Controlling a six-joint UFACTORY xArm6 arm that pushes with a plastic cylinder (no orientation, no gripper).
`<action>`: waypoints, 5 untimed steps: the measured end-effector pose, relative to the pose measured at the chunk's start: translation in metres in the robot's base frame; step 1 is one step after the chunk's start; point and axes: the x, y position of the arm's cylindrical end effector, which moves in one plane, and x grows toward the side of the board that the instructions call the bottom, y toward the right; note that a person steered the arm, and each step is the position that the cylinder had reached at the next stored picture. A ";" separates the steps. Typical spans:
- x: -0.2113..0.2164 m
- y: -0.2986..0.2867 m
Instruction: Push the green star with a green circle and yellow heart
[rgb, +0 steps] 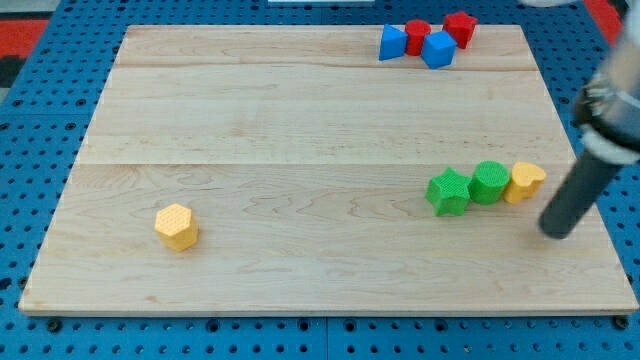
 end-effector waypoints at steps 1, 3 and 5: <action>-0.037 0.014; -0.038 -0.062; 0.009 -0.080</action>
